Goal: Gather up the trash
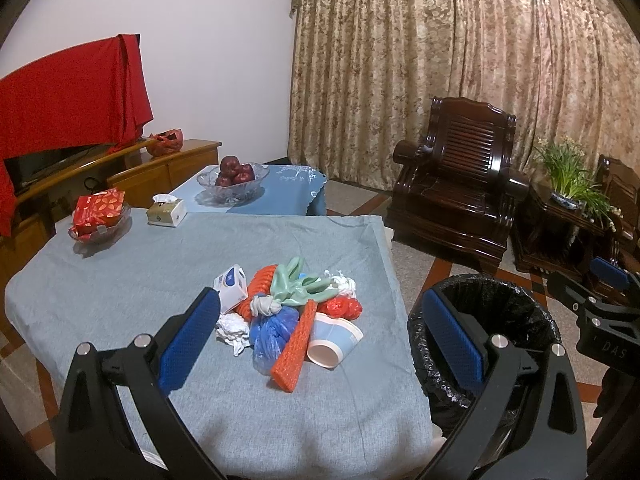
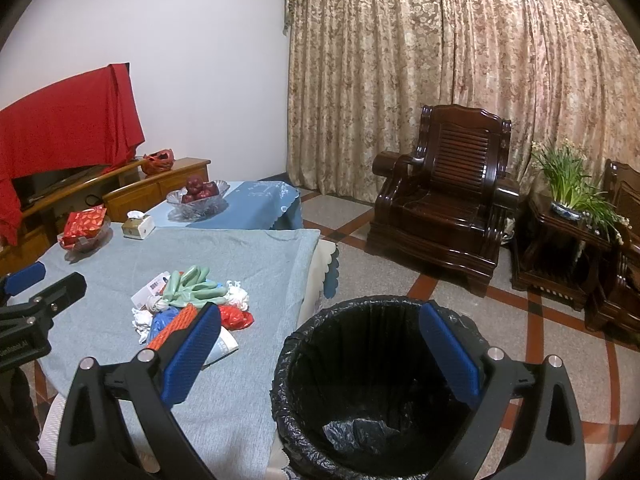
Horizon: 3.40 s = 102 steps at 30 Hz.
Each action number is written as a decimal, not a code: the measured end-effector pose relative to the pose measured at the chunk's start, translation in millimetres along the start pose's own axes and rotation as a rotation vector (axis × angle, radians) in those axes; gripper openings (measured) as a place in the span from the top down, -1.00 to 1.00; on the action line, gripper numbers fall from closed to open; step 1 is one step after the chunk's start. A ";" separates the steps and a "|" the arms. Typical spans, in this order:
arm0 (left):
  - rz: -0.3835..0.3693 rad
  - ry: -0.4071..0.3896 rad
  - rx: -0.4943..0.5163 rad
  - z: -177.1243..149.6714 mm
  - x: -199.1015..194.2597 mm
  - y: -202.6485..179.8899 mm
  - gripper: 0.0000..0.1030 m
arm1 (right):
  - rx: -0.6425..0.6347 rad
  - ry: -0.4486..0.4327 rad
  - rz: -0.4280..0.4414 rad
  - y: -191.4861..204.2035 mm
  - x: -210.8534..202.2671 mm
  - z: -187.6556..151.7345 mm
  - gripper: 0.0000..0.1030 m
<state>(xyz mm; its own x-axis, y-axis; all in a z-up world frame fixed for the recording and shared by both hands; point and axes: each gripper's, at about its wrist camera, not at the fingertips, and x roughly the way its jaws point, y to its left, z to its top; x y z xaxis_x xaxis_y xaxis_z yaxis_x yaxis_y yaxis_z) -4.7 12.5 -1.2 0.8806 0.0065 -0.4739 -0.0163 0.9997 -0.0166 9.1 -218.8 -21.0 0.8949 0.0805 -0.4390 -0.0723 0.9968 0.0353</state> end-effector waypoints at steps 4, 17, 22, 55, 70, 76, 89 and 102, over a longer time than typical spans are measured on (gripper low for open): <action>-0.001 0.001 0.000 0.6 0.2 -0.7 -0.90 | 0.001 0.001 0.000 -0.2 0.0 0.7 -0.88; 0.002 0.008 -0.004 -2.8 2.6 0.8 -0.90 | -0.001 0.012 0.000 -0.4 8.9 -9.3 -0.88; 0.004 0.019 -0.011 -6.6 7.2 2.3 -0.90 | -0.001 0.023 0.005 2.6 12.8 -13.0 -0.89; 0.119 0.160 -0.055 -33.1 169.4 97.5 -0.73 | -0.067 0.281 0.168 92.5 224.9 -32.4 -0.41; 0.008 0.248 -0.019 -41.0 234.9 79.3 -0.37 | -0.077 0.343 0.174 94.7 267.5 -39.6 -0.32; -0.045 0.285 -0.004 -44.3 247.9 70.9 -0.01 | -0.093 0.368 0.201 100.9 277.5 -42.0 -0.32; -0.072 0.289 -0.053 -43.9 247.6 77.4 0.27 | -0.035 0.470 0.372 116.9 295.2 -49.6 0.49; -0.097 0.207 -0.101 -22.5 201.9 81.4 0.33 | -0.034 0.351 0.434 107.9 241.6 -16.3 0.88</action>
<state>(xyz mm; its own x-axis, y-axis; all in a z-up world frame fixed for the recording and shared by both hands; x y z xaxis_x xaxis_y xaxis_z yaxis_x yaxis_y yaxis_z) 161.1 94.6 -118.0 0.7647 -0.1044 -0.6358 0.0072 0.9881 -0.1535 210.2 -91.8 -137.9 0.5798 0.4727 -0.6636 -0.4209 0.8712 0.2528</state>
